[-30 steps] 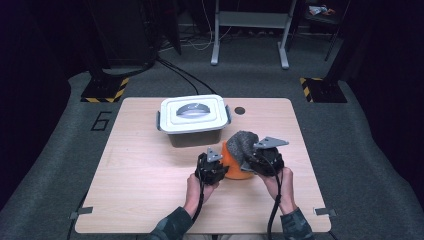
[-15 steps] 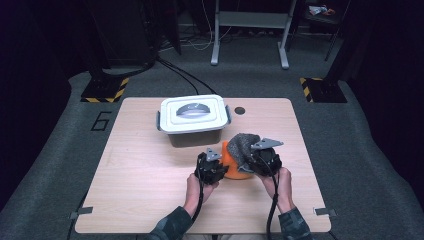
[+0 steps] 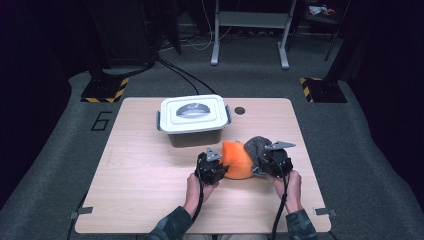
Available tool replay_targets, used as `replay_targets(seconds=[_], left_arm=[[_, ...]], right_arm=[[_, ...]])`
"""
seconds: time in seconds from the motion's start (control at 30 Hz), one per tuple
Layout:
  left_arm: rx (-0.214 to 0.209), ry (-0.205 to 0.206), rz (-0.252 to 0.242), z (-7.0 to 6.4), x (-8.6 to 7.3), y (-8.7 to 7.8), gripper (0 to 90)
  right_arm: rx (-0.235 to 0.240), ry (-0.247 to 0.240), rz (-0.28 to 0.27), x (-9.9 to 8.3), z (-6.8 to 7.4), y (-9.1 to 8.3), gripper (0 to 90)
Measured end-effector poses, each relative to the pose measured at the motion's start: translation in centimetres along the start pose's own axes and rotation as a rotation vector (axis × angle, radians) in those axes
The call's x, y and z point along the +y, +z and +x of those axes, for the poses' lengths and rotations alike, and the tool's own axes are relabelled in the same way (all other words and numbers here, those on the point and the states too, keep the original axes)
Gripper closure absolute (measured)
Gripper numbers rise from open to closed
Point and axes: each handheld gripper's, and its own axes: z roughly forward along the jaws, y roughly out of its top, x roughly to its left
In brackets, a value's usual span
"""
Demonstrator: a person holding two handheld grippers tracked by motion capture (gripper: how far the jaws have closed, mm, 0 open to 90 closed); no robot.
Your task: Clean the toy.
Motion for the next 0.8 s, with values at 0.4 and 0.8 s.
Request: replay_targets(seconds=[0.4, 0.8], left_arm=[[0.002, 0.011, 0.003, 0.0, 0.0, -0.1, 79.2], [0.001, -0.001, -0.005, 0.1, -0.1, -0.1, 79.2]], right_arm=[[-0.007, 0.055, 0.053, -1.0, -1.3, 1.2, 75.7], [0.041, -0.066, -0.099, 1.6, 1.7, -3.3, 75.6]])
